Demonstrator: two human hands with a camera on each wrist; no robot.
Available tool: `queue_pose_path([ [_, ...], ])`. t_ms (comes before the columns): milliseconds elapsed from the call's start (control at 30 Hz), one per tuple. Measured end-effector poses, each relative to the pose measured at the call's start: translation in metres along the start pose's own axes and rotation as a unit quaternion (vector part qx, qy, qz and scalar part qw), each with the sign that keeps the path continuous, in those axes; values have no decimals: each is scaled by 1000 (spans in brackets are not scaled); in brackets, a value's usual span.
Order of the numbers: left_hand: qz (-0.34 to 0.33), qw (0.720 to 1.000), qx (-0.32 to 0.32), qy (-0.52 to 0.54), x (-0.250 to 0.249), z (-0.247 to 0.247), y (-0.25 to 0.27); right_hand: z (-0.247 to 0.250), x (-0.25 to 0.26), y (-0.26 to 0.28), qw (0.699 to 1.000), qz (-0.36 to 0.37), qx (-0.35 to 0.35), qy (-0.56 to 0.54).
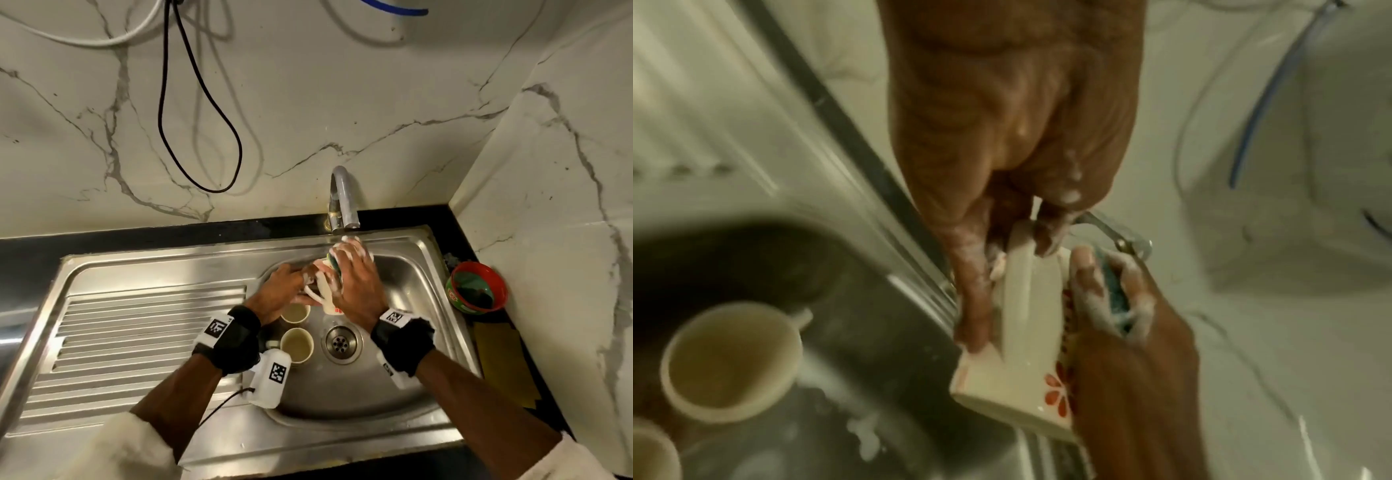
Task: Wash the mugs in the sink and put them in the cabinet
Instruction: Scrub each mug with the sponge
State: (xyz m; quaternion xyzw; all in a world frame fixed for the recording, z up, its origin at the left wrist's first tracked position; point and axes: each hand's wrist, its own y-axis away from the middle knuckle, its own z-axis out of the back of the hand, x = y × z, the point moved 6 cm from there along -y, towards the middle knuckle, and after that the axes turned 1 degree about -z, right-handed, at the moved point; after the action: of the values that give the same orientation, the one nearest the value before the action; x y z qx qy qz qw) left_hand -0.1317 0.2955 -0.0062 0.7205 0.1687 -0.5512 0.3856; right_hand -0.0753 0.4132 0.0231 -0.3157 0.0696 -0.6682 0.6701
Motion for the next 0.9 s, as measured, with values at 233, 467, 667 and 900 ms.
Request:
queue_pose_path([
  [233,-8,995,40,-94,1,-7,5,4,-12,-20,960,-190,204,-38],
  [467,-8,1000,-20,0,5,-8,0,2,15,-3,993,-101,56,28],
  [667,13,996,-38,73,18,2,-1,-18,9,40,988,121,69,67],
  [900,7,998,-16,67,12,1,0,-14,-44,29,756,-434,144,-469],
])
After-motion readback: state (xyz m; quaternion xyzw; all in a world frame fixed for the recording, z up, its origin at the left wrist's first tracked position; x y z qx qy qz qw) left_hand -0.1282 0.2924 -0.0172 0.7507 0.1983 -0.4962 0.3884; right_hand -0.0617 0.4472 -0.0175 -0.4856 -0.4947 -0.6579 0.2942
